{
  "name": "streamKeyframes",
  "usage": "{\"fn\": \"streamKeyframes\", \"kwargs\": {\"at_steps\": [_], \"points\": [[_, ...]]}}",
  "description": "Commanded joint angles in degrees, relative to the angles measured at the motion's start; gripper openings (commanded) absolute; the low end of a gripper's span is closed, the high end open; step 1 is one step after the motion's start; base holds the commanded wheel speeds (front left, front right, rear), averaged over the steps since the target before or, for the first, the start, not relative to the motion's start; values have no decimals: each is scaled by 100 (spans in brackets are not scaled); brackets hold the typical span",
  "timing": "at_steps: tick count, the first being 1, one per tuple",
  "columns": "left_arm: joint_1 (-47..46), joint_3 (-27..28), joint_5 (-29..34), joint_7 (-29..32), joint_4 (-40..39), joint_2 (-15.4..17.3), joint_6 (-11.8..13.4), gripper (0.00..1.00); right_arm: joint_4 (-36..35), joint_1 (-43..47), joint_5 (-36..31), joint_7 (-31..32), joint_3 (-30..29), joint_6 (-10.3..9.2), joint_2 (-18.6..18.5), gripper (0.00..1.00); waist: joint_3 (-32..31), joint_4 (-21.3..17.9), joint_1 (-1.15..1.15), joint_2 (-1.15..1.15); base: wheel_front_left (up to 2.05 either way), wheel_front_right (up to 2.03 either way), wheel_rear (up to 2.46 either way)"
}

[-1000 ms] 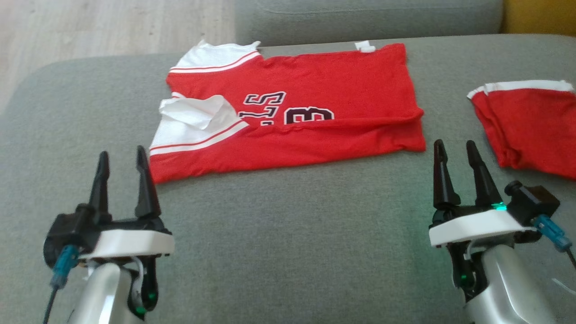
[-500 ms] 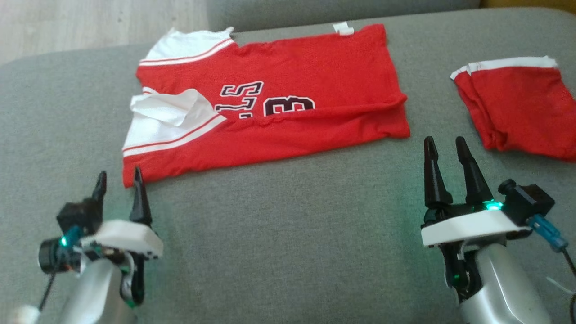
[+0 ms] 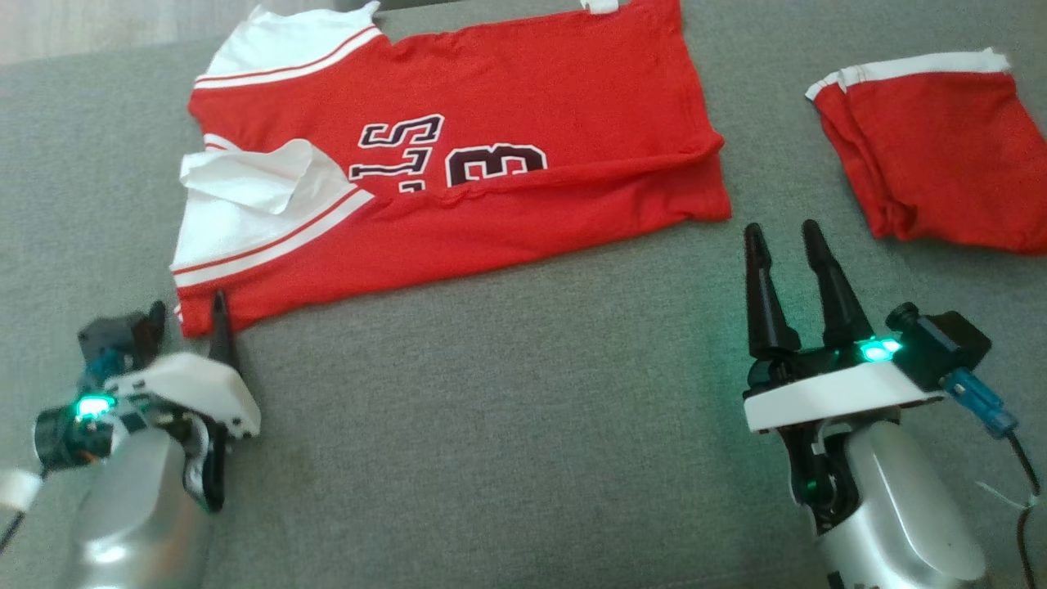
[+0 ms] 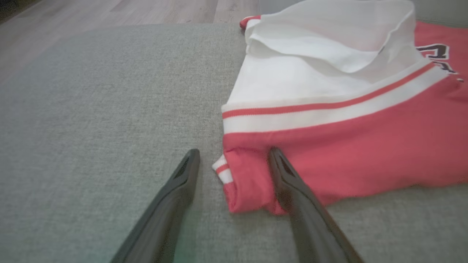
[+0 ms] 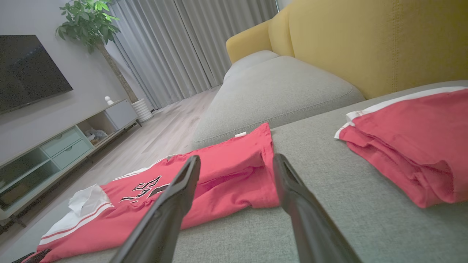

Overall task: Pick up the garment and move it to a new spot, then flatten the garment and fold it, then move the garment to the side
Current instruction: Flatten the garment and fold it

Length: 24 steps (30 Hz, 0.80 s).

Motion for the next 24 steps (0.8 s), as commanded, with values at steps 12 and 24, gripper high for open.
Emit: {"fn": "streamKeyframes", "kwargs": {"at_steps": [12,24], "points": [[-438,-33,-3,-280,248,177,-126,0,29,-289,-130,-36,-19,-4,29,100,-48,85,-1,0,0,0,0],[-642,-356,385,-1034,-1135,55,-233,0,1638,-1449,-235,991,-600,-4,29,100,26,463,-1,0,0,0,0]]}}
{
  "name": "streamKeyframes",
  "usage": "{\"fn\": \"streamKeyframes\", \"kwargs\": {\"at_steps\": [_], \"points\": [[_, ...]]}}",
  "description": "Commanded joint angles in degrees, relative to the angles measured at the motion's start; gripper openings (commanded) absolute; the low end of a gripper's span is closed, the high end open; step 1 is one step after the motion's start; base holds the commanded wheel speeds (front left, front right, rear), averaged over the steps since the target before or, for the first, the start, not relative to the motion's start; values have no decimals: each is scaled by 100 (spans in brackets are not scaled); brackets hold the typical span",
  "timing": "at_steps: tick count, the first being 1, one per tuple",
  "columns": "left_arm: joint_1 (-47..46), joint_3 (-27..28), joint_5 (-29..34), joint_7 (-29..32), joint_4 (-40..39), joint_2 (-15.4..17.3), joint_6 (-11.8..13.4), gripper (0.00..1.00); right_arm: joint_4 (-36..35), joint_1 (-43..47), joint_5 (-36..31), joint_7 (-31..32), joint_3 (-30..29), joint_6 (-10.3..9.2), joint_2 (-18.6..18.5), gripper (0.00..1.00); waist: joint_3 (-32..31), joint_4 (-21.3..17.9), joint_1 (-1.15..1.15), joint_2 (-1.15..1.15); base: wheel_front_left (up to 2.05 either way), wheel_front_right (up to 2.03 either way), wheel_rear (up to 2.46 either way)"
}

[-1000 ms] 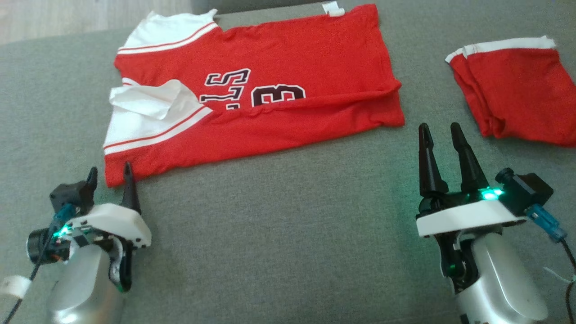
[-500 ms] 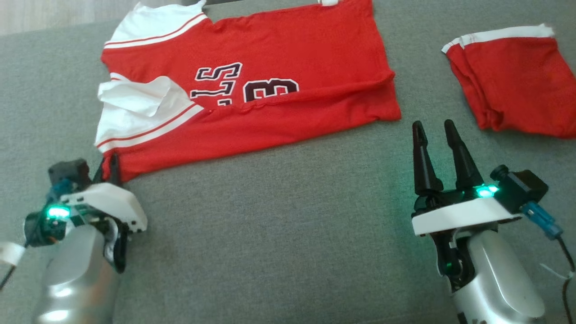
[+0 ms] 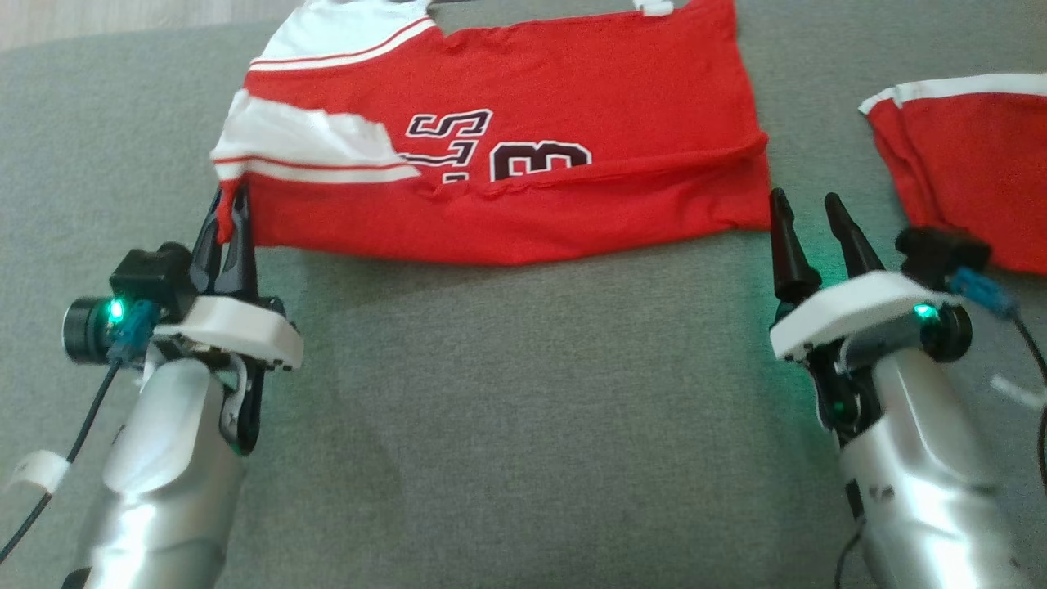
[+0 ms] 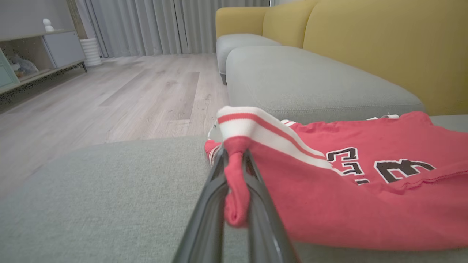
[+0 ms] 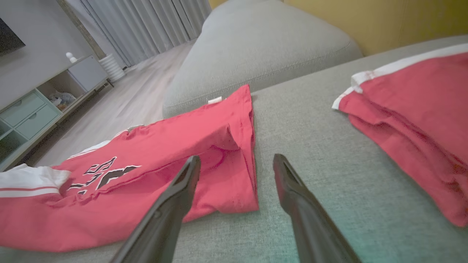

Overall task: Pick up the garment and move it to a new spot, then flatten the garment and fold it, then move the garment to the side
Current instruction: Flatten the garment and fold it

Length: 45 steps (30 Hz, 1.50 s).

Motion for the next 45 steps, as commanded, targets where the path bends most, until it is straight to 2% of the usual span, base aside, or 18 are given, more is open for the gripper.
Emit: {"fn": "streamKeyframes", "kwargs": {"at_steps": [1,3,4,6,7,15,16,18,30,45], "points": [[-252,113,75,-81,-318,167,-36,0,245,-405,58,106,64,-4,32,100,51,76,0,0,0,0,0],[-240,98,90,-84,-385,159,-41,0,460,-544,13,136,49,-4,32,100,67,100,0,0,0,0,0],[-220,65,115,-89,-507,141,-61,0,900,-803,-63,193,44,-4,32,100,98,146,0,0,0,0,0],[-200,34,140,-92,-609,122,-61,0,1346,-1033,-173,251,30,-4,32,100,130,194,0,0,0,0,0],[-200,34,140,-92,-609,122,-61,0,1346,-1033,-173,251,30,-4,32,100,130,194,0,0,0,0,0],[-154,-29,168,-96,-868,68,-73,0,2815,-1769,-613,251,29,-4,32,100,251,364,0,0,0,0,0],[-142,-33,166,-96,-877,66,-71,0,2966,-1829,-638,252,55,-4,32,94,261,378,0,0,0,0,0],[-128,-37,168,-96,-888,74,-63,0,3210,-1945,-772,180,108,-4,32,0,274,399,0,0,0,0,0],[198,-3,94,-71,-508,207,15,0,3785,-2022,-1104,-611,13,-4,32,0,-219,275,0,0,0,0,0],[1432,-335,-8,324,-392,101,25,0,3968,-982,-925,-597,-72,-4,32,0,-1515,136,0,0,0,0,0]]}}
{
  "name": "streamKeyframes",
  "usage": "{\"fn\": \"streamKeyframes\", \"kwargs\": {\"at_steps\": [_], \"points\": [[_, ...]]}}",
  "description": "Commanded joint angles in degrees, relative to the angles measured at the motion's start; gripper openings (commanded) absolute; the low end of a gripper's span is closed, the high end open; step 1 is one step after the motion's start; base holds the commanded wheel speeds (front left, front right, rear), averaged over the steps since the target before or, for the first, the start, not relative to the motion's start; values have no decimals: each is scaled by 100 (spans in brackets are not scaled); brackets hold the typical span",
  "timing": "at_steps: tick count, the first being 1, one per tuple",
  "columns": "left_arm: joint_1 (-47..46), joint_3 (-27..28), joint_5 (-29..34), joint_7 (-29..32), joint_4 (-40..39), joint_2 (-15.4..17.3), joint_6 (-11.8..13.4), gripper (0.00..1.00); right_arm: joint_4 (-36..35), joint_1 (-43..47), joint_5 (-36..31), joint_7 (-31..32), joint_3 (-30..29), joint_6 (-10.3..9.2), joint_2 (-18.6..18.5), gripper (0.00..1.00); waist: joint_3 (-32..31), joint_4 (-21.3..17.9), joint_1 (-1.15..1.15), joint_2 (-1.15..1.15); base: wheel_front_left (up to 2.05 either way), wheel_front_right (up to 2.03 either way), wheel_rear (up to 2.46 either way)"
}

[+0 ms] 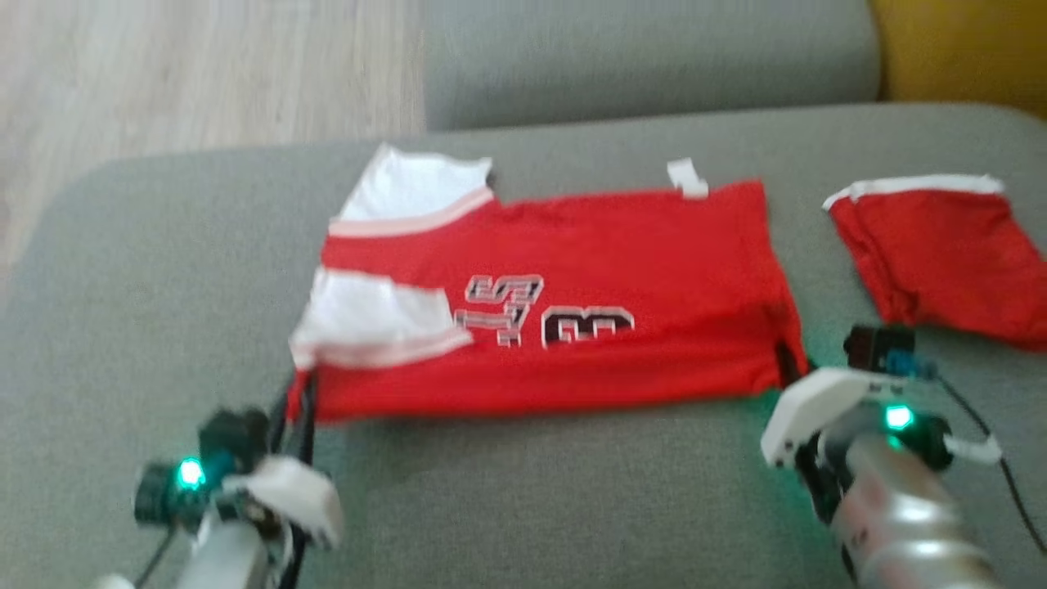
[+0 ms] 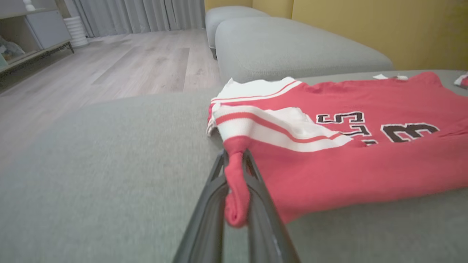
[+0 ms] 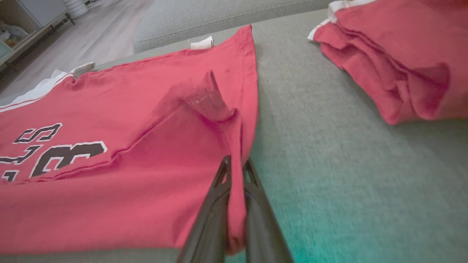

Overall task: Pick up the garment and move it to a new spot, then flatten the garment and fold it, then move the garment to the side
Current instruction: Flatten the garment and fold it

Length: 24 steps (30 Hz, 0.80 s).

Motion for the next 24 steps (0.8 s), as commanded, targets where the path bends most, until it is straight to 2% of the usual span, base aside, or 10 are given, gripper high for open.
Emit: {"fn": "streamKeyframes", "kwargs": {"at_steps": [1,9,16,17,18,19,24], "points": [[-17,161,-38,35,-200,129,14,0,-103,4,32,5,124,-4,61,0,-275,-52,2,0,0,0,0],[643,20,-101,490,-729,195,84,0,-349,404,86,202,70,-4,61,0,-466,-128,2,0,0,0,0],[845,9,-143,714,-1190,287,189,0,-955,748,214,335,-43,-4,61,0,-418,-186,2,0,0,0,0],[833,17,-148,710,-1225,287,208,0,-1110,795,224,297,-53,-4,61,22,-393,-197,2,0,0,0,0],[813,28,-146,692,-1253,286,237,33,-1264,847,224,261,-89,-4,61,100,-372,-205,2,0,0,0,0],[786,36,-139,651,-1279,283,263,100,-1426,901,245,248,-95,-4,61,100,-350,-210,2,0,0,0,0],[655,117,-162,403,-1404,234,378,100,-2585,1220,480,1,26,-4,61,100,-219,-257,2,0,0,0,0]]}}
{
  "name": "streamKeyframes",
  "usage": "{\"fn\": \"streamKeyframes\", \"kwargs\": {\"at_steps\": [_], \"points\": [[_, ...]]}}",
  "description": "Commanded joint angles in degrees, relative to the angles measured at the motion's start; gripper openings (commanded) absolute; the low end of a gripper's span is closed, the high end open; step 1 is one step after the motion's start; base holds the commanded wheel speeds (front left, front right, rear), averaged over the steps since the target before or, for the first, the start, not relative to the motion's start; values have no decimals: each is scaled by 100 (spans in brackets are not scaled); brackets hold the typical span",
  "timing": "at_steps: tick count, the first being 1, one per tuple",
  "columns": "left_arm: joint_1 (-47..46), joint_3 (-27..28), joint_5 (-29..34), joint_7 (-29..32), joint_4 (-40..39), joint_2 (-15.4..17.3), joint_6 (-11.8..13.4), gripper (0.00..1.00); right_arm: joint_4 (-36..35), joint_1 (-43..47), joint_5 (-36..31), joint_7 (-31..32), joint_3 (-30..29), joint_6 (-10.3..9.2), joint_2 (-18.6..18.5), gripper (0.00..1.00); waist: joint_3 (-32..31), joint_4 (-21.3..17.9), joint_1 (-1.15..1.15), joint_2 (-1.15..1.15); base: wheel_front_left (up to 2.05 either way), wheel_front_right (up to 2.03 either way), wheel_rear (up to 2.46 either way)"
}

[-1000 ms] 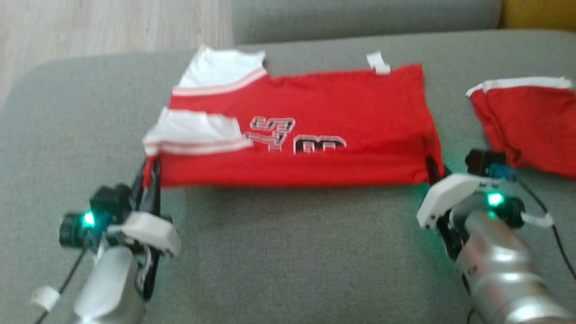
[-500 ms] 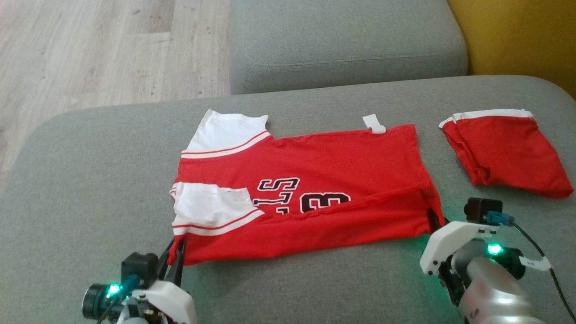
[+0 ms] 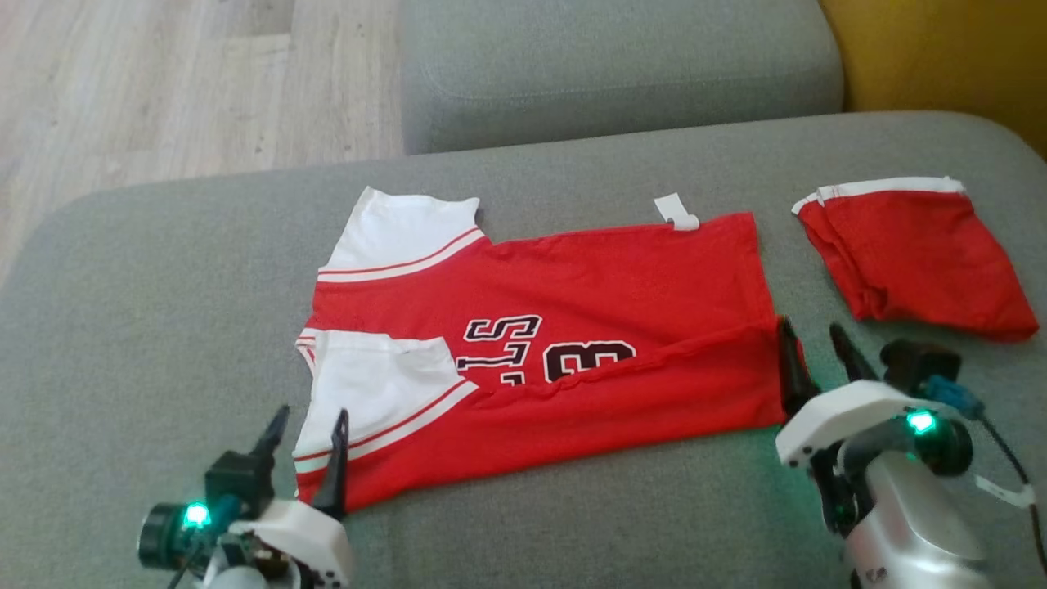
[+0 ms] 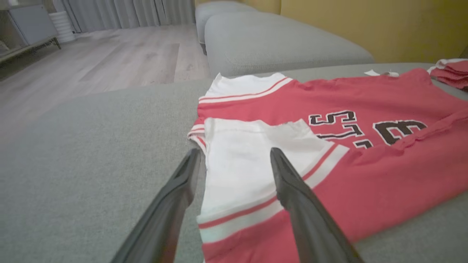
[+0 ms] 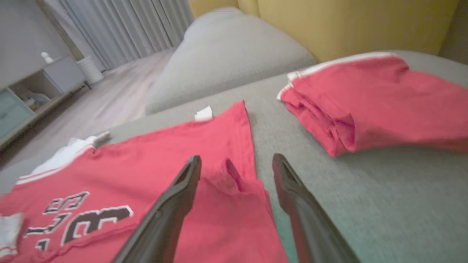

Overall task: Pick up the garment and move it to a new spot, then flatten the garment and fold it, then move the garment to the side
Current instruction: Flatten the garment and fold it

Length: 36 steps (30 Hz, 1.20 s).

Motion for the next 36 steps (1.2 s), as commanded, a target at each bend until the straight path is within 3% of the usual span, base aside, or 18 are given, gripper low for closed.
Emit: {"fn": "streamKeyframes", "kwargs": {"at_steps": [1,9,17,21,25,28,36], "points": [[-402,293,-52,-181,-235,96,54,100,-497,-13,129,-130,178,-4,32,100,62,-27,0,0,0,0,0],[-766,557,-151,-830,-612,85,-46,100,-2533,636,405,-373,237,-4,33,100,497,-99,0,0,0,0,0],[-1735,610,-7,-855,-796,389,-416,100,-3534,719,441,-427,358,-4,33,100,1101,-284,0,0,0,0,0],[-2591,489,81,-501,-701,728,-712,100,-3761,545,459,-427,475,-4,33,100,1476,-461,0,0,0,0,0],[-3426,292,6,229,-435,1027,-897,100,-3879,357,503,-419,587,-4,33,100,1809,-616,0,0,0,0,0],[-3781,79,-17,628,-198,1216,-954,100,-3926,269,525,-423,662,-4,33,100,1951,-698,0,0,0,0,0],[-4726,-954,-792,1779,873,1903,-990,100,-4087,75,707,-456,900,-4,33,100,2427,-1031,0,0,0,0,0]]}}
